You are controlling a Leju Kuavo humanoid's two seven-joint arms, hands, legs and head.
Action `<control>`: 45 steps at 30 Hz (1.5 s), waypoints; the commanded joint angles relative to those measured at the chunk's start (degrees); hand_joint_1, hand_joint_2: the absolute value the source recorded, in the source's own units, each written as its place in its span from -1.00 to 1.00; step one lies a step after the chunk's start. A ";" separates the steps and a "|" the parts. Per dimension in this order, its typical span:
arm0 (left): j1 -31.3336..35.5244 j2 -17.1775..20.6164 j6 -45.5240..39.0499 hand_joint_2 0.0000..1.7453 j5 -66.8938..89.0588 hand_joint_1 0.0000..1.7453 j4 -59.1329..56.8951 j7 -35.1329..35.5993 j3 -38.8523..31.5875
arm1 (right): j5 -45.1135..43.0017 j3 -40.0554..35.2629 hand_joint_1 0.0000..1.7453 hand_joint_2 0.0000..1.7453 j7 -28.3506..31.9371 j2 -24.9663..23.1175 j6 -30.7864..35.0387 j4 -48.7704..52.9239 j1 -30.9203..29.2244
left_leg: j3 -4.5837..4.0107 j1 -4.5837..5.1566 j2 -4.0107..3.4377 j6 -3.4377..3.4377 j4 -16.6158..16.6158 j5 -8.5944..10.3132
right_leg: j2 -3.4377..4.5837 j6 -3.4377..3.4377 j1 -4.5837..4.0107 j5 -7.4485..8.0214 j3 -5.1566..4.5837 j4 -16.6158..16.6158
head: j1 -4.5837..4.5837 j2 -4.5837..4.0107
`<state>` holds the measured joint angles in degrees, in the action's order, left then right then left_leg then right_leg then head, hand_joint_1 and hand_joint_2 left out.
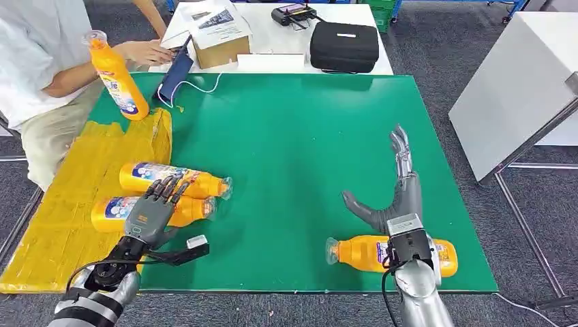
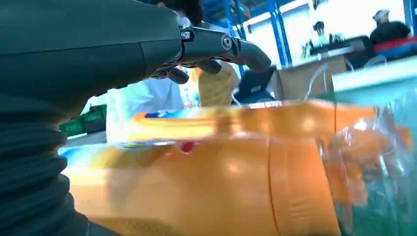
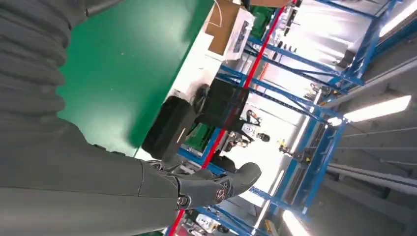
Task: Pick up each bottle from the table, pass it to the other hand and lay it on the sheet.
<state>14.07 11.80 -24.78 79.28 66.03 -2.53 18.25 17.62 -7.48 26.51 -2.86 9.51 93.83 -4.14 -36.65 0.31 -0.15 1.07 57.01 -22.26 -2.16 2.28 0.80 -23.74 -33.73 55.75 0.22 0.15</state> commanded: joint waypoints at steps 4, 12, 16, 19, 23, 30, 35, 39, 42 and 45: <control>-4.63 -5.17 -2.09 1.00 -24.24 -1.00 17.99 -13.92 -6.83 | 1.13 0.43 -1.00 1.00 -0.13 0.51 1.30 -2.94 0.52 | 0.26 -0.11 -0.01 -0.07 0.07 -0.20 | 0.18 -0.07 -0.08 -0.14 0.33 -0.05 | 0.02 0.00; -16.13 -6.50 17.93 1.00 -51.56 -1.00 36.30 -21.50 -11.74 | 24.34 -5.90 -1.00 1.00 -5.62 7.97 4.20 2.03 7.22 | 0.30 -0.08 -0.11 -0.07 0.04 -0.27 | 0.28 -0.07 -0.06 -0.16 0.32 -0.07 | 0.00 0.00; -17.47 -7.27 20.35 1.00 -53.77 -1.00 35.62 -21.84 -12.09 | 30.60 -8.48 -1.00 1.00 -8.03 11.83 2.91 2.19 9.13 | 0.34 -0.06 -0.02 -0.08 0.03 -0.30 | 0.19 -0.07 -0.04 -0.21 0.38 -0.09 | 0.00 0.00; -16.79 -8.16 21.62 1.00 -55.12 -1.00 33.44 -21.62 -12.20 | 34.27 -11.50 -1.00 1.00 -9.95 16.54 0.25 2.50 10.31 | 0.16 -0.05 0.03 -0.08 0.01 -0.21 | 0.11 -0.05 -0.03 -0.14 0.20 -0.08 | 0.00 0.00; -15.53 -9.28 22.19 1.00 -56.06 -1.00 31.06 -21.43 -11.85 | 36.53 -14.14 -1.00 1.00 -12.15 23.40 -1.85 3.94 12.88 | 0.17 -0.03 0.16 -0.07 0.00 -0.20 | 0.02 -0.01 -0.01 -0.18 0.24 -0.10 | 0.00 0.00; -11.65 -10.44 23.28 1.00 -57.33 -1.00 25.79 -21.17 -10.54 | 34.09 -14.87 -1.00 1.00 -14.34 31.58 -4.38 8.48 15.84 | 0.27 0.06 0.31 -0.07 0.00 -0.22 | -0.09 0.01 0.08 -0.24 0.36 -0.08 | 0.00 0.00; -11.68 -10.40 23.27 1.00 -57.33 -1.00 25.89 -21.17 -10.50 | 34.01 -15.04 -1.00 1.00 -14.41 31.33 -4.52 8.38 15.50 | 0.22 0.06 0.09 -0.08 -0.03 -0.20 | 0.10 0.01 0.06 -0.14 0.25 -0.10 | -0.02 0.00; -11.52 -10.39 23.56 1.00 -57.51 -1.00 25.73 -21.10 -10.32 | 33.93 -15.30 -1.00 1.00 -15.06 31.78 -4.86 8.25 15.30 | 0.27 0.03 0.11 -0.10 -0.02 -0.21 | 0.09 0.00 0.04 -0.16 0.28 -0.10 | -0.02 0.00; -10.72 -10.92 23.98 1.00 -57.39 -1.00 24.73 -20.91 -9.28 | 35.63 -13.86 -1.00 1.00 -17.96 33.87 -4.49 8.27 15.96 | 0.39 -0.02 0.11 -0.12 0.04 -0.30 | 0.15 -0.03 0.00 -0.23 0.43 -0.09 | -0.02 0.00; -10.61 -11.08 23.97 1.00 -57.31 -1.00 24.46 -20.78 -8.49 | 35.53 -10.35 -1.00 1.00 -20.00 34.94 -4.80 7.40 16.38 | 0.23 0.04 0.18 -0.06 -0.01 -0.19 | 0.01 0.03 0.06 -0.16 0.26 -0.10 | 0.00 0.00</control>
<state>0.71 2.03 -1.18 22.05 95.54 -23.80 7.65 52.70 -21.05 9.96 28.92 5.33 102.53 11.80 -36.64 0.37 -0.12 1.06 57.01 -22.38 -2.15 2.36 0.86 -23.80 -33.76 55.71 0.22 0.15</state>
